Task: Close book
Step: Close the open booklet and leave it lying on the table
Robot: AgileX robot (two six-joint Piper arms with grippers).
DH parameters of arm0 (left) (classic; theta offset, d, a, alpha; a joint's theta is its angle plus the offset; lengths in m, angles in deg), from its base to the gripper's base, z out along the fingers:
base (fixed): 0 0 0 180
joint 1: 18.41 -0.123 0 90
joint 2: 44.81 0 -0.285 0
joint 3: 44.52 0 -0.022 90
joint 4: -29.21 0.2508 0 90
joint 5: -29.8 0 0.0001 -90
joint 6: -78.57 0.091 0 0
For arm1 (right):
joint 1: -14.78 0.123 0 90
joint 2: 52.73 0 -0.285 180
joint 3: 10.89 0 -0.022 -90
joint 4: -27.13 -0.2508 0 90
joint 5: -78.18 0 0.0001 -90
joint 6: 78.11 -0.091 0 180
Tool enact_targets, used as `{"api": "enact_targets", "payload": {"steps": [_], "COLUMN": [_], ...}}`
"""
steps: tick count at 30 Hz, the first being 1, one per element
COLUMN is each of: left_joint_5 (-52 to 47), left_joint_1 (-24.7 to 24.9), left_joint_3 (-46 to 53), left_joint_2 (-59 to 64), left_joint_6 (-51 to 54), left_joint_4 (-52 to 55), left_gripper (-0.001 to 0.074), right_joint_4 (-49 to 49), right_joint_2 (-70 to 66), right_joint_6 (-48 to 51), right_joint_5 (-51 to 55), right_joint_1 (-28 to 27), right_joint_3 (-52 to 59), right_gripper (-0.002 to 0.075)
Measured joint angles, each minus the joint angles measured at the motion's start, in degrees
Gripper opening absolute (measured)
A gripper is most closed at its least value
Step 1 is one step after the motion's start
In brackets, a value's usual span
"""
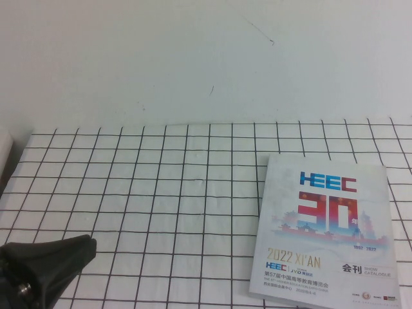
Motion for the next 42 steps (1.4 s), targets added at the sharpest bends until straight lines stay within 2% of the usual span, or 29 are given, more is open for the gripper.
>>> {"api": "enact_targets", "payload": {"steps": [12, 16, 19, 24, 27, 32, 35, 38, 42], "left_joint_5": [-6.9, -6.1, -3.0, 9.7, 15.8, 18.5, 18.7, 18.3, 13.0], "left_joint_1": [0.0, 0.0, 0.0, -0.3, -1.3, -5.1, -8.2, -11.5, -15.9], "left_joint_3": [0.2, 1.7, 4.0, 10.5, 15.2, 23.2, 27.9, 30.6, 30.6], "left_joint_2": [0.0, -1.8, -6.3, -13.9, -17.8, -23.1, -26.4, -29.9, -31.5], "left_joint_6": [0.1, 0.1, 0.4, 1.1, -3.6, -18.1, -24.8, -28.3, -29.6], "left_joint_4": [0.0, 1.3, 3.0, 5.1, 9.0, 22.3, 25.3, 26.0, 28.1], "left_gripper": [-0.0003, -0.0003, -0.0003, -0.0003, -0.0003, -0.0003, -0.0003, -0.0003, -0.0003], "right_joint_4": [-0.1, -0.1, -0.1, -0.1, -0.1, -0.1, -0.1, -0.1, -0.1], "right_joint_2": [0.0, 0.0, 0.0, 0.0, 0.0, 0.0, 0.0, 0.0, 0.0], "right_joint_6": [0.0, 0.0, 0.0, 0.0, 0.0, 0.0, 0.0, 0.0, 0.0], "right_joint_5": [0.0, 0.0, 0.0, -0.1, -0.1, -0.1, -0.1, -0.1, -0.1], "right_joint_1": [0.0, 0.0, 0.0, 0.0, 0.0, 0.0, 0.0, 0.0, 0.0], "right_joint_3": [0.0, 0.0, 0.0, 0.0, 0.0, 0.0, 0.0, 0.0, 0.0], "right_gripper": [-0.0003, -0.0003, -0.0003, -0.0003, -0.0003, -0.0003, -0.0003, -0.0003, -0.0003]}}
